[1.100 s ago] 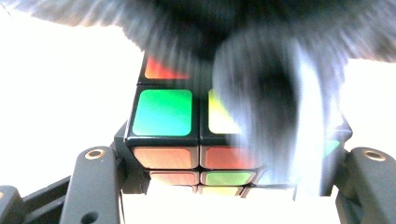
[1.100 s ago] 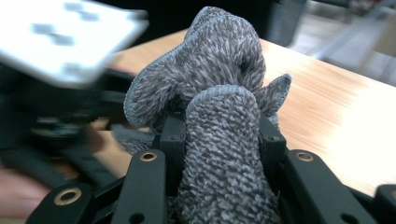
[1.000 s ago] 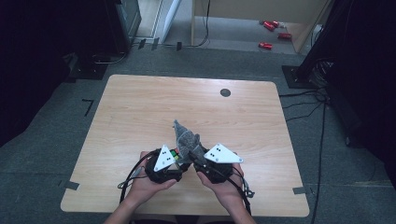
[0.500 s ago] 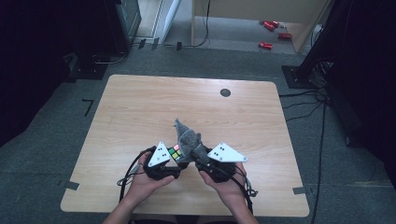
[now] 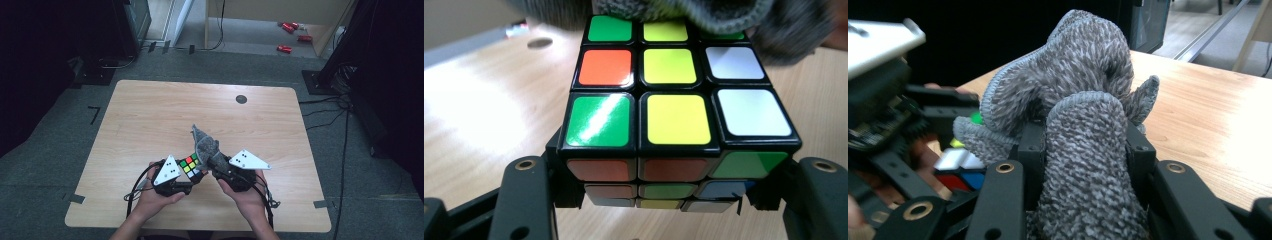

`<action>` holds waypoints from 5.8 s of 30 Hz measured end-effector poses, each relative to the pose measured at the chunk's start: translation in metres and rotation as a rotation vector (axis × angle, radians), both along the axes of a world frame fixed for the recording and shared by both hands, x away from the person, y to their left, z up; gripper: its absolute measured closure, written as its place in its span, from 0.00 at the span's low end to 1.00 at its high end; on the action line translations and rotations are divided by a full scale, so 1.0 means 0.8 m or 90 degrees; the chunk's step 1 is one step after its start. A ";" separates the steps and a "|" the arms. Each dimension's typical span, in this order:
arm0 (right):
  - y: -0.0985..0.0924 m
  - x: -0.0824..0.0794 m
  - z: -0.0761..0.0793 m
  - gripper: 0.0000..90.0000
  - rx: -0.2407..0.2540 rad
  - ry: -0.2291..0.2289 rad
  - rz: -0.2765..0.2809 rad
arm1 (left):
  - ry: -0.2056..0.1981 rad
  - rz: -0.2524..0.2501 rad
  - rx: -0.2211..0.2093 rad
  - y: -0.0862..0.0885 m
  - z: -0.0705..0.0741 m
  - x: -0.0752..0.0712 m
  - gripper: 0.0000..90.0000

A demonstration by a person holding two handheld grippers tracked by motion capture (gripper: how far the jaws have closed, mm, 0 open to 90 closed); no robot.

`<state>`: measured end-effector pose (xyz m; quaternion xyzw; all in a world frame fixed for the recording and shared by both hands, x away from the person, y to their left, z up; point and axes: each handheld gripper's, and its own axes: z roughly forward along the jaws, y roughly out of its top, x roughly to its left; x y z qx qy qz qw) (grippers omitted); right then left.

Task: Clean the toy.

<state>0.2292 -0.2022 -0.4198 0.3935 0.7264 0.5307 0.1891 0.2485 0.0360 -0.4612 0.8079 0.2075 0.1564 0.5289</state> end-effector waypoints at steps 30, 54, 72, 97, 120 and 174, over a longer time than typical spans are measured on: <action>0.001 -0.001 -0.004 0.72 0.031 0.015 0.036 | -0.025 0.022 -0.005 0.009 0.002 -0.001 0.38; -0.005 0.000 -0.005 0.73 0.073 0.022 0.059 | -0.034 0.000 -0.016 0.011 0.001 -0.005 0.38; -0.005 0.008 -0.022 0.73 0.089 0.073 0.045 | -0.050 -0.027 -0.020 0.010 0.003 -0.010 0.38; -0.005 0.003 -0.015 0.73 0.103 0.063 0.061 | -0.033 -0.033 0.009 0.010 0.001 -0.008 0.38; 0.000 -0.007 -0.005 0.74 0.108 0.033 0.043 | -0.016 -0.038 0.000 0.007 0.000 -0.008 0.38; 0.032 -0.021 -0.030 0.75 0.049 -0.042 0.050 | 0.064 0.029 -0.214 0.050 0.025 0.011 0.38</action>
